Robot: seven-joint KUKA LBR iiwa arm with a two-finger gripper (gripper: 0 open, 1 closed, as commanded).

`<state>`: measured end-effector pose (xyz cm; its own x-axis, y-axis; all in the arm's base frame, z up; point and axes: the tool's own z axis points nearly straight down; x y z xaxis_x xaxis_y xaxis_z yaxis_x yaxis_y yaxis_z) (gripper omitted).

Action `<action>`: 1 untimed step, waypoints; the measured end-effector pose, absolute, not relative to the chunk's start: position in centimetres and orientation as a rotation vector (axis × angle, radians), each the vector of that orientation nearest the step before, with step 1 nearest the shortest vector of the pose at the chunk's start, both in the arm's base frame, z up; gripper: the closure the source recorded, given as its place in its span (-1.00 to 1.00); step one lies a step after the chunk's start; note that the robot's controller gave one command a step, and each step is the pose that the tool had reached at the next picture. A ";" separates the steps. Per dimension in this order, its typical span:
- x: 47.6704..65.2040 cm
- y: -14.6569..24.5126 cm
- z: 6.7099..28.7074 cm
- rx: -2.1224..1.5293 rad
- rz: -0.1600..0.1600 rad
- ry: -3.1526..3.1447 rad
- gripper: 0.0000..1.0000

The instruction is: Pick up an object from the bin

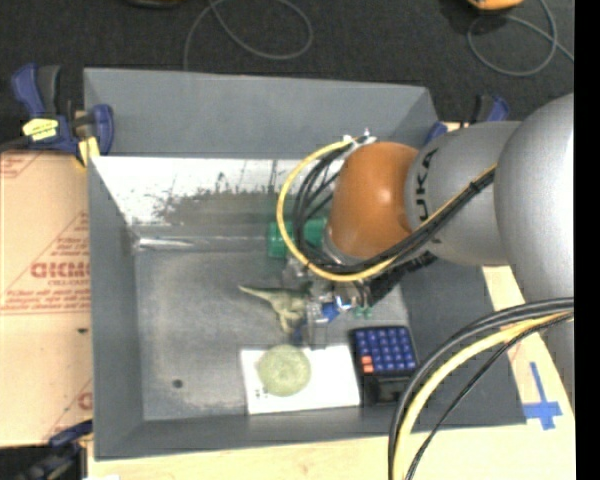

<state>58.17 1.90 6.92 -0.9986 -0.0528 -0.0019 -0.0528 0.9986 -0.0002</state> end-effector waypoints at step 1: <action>58.4 2.0 7.5 -0.277 -0.001 3.126 -1.00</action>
Offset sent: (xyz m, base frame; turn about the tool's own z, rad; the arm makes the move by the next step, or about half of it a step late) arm 0.0000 0.0000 0.0000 0.0000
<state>58.44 2.03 7.53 -0.9844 -0.1757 -0.0032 -0.1757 0.9844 -0.0007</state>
